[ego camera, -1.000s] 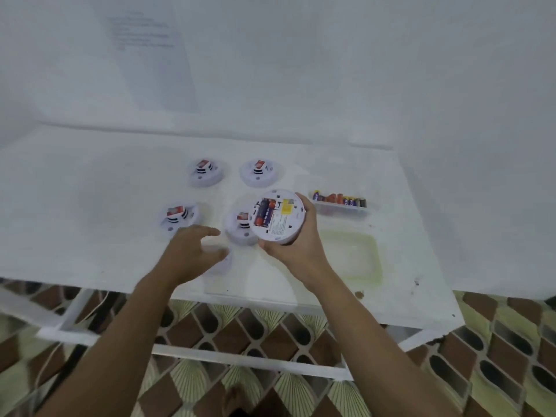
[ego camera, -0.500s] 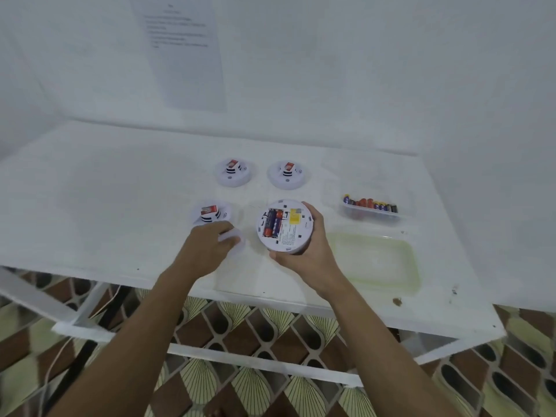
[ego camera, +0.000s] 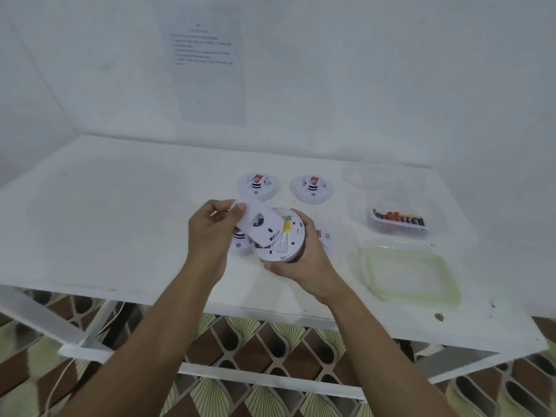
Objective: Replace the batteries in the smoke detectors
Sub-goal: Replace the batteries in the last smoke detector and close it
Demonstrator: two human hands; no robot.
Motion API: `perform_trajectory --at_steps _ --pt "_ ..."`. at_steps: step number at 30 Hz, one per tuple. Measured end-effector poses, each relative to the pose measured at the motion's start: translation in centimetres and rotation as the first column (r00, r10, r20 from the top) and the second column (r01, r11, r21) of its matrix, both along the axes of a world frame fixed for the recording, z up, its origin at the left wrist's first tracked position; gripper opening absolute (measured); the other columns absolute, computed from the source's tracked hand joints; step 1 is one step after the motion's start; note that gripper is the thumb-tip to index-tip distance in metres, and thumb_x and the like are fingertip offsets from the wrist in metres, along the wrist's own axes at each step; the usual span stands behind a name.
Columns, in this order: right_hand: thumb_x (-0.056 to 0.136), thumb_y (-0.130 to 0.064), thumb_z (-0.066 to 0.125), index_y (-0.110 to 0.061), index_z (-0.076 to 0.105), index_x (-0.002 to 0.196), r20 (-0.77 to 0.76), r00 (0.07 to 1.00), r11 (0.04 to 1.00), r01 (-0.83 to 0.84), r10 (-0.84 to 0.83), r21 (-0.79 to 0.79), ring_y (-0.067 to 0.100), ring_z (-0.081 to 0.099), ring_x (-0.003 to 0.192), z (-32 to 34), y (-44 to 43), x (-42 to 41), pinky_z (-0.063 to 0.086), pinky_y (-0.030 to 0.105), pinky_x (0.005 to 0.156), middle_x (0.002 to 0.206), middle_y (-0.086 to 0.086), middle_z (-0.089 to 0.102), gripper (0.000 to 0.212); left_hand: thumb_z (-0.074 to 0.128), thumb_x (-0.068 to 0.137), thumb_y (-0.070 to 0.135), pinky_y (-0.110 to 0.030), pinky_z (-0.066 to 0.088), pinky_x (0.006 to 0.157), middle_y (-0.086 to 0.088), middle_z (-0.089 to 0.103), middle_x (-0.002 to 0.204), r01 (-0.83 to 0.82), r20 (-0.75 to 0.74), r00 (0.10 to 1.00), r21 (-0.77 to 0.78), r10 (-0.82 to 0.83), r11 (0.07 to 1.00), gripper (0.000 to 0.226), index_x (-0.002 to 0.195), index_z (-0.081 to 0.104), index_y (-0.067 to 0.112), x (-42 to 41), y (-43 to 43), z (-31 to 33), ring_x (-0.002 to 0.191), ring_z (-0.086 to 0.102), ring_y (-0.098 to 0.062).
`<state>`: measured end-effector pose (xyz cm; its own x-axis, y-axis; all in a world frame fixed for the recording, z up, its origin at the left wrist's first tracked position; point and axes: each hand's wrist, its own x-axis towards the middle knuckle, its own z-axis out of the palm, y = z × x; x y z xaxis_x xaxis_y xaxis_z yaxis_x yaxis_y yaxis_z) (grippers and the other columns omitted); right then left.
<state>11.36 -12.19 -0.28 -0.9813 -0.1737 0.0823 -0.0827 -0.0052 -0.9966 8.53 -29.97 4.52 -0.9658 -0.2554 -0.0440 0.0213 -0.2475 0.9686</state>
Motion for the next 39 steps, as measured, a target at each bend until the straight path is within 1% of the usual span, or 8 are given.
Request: perform_trajectory --at_steps 2,4,8,11,18,22,26,39 --pt "0.072 0.012 0.082 -0.027 0.035 0.143 0.012 1.0 1.0 -0.005 0.005 -0.012 0.008 0.055 0.125 0.3 -1.0 -0.5 0.059 0.034 0.086 0.137 -0.006 0.052 0.093 0.077 0.082 0.028 -0.025 0.051 0.072 0.006 0.07 0.075 -0.107 -0.028 0.994 -0.313 0.103 0.944 0.02 0.077 0.064 0.015 0.1 -0.3 -1.0 0.069 0.065 -0.003" --pt "0.07 0.011 0.084 -0.028 0.036 0.141 0.026 1.0 1.0 -0.017 0.017 -0.008 0.007 0.056 0.124 0.6 -1.7 -1.0 0.058 0.033 0.088 0.136 -0.006 0.053 0.094 0.075 0.082 0.041 -0.015 0.045 0.064 0.009 0.067 0.071 -0.203 -0.145 0.979 -0.614 0.144 0.763 0.028 0.077 0.061 0.017 0.5 -0.8 -1.8 0.068 0.062 0.0" --pt "0.068 0.009 0.086 -0.026 0.037 0.143 0.053 0.996 0.997 -0.075 0.073 0.023 0.012 0.057 0.123 1.0 -2.9 -1.8 0.059 0.04 0.09 0.135 -0.003 0.054 0.096 0.067 0.089 0.026 -0.024 0.048 0.072 0.004 0.06 0.1 -0.304 -0.39 0.92 -0.754 -0.025 0.582 0.016 0.103 0.063 0.02 0.1 -2.8 -3.0 0.092 0.056 -0.014" --pt "0.069 0.011 0.084 -0.024 0.039 0.142 0.058 0.99 0.991 -0.133 0.131 0.026 0.016 0.059 0.122 1.3 -3.9 -2.3 0.059 0.037 0.085 0.135 0.001 0.055 0.093 0.053 0.091 0.013 -0.013 0.041 0.081 -0.002 0.058 0.117 -0.275 -0.456 0.84 -0.826 -0.296 0.491 0.027 0.111 0.07 0.018 -0.8 -4.7 -3.6 0.109 0.052 -0.015" --pt "0.07 0.009 0.085 -0.025 0.041 0.144 0.089 0.973 0.973 -0.219 0.212 0.076 0.023 0.058 0.125 1.4 -4.9 -3.4 0.06 0.045 0.084 0.136 0.0 0.056 0.093 0.068 0.075 0.052 -0.01 0.041 0.089 0.015 0.055 0.127 0.094 -0.178 0.82 -0.896 -0.544 0.434 0.047 0.119 0.065 0.036 -1.7 -9.1 -2.7 0.117 0.049 0.001" --pt "0.069 0.012 0.084 -0.025 0.04 0.144 0.105 0.962 0.959 -0.263 0.252 0.104 0.019 0.059 0.121 1.2 -5.4 -3.6 0.061 0.04 0.079 0.134 0.0 0.056 0.094 0.077 0.069 0.044 -0.012 0.042 0.081 0.017 0.058 0.116 0.13 -0.117 0.836 -0.907 -0.535 0.402 0.058 0.123 0.062 0.033 -2.1 -9.8 -2.1 0.105 0.054 0.0" --pt "0.068 0.01 0.085 -0.026 0.039 0.145 0.103 0.963 0.959 -0.261 0.25 0.112 0.021 0.058 0.123 1.1 -5.9 -3.9 0.061 0.039 0.078 0.136 0.0 0.055 0.097 0.081 0.067 0.042 -0.008 0.043 0.078 0.017 0.056 0.113 0.149 -0.133 0.857 -0.861 -0.497 0.487 0.063 0.126 0.06 0.033 -2.0 -9.8 -2.2 0.104 0.054 0.0" --pt "0.064 0.008 0.087 -0.026 0.043 0.142 0.075 0.976 0.965 -0.213 0.204 0.152 0.024 0.058 0.122 1.5 -5.8 -4.6 0.062 0.05 0.079 0.134 0.001 0.056 0.096 0.082 0.073 0.039 0.0 0.035 0.077 0.018 0.051 0.112 0.243 -0.062 0.882 -0.79 -0.467 0.563 0.056 0.125 0.062 0.032 -2.1 -8.8 -2.5 0.104 0.046 0.013"
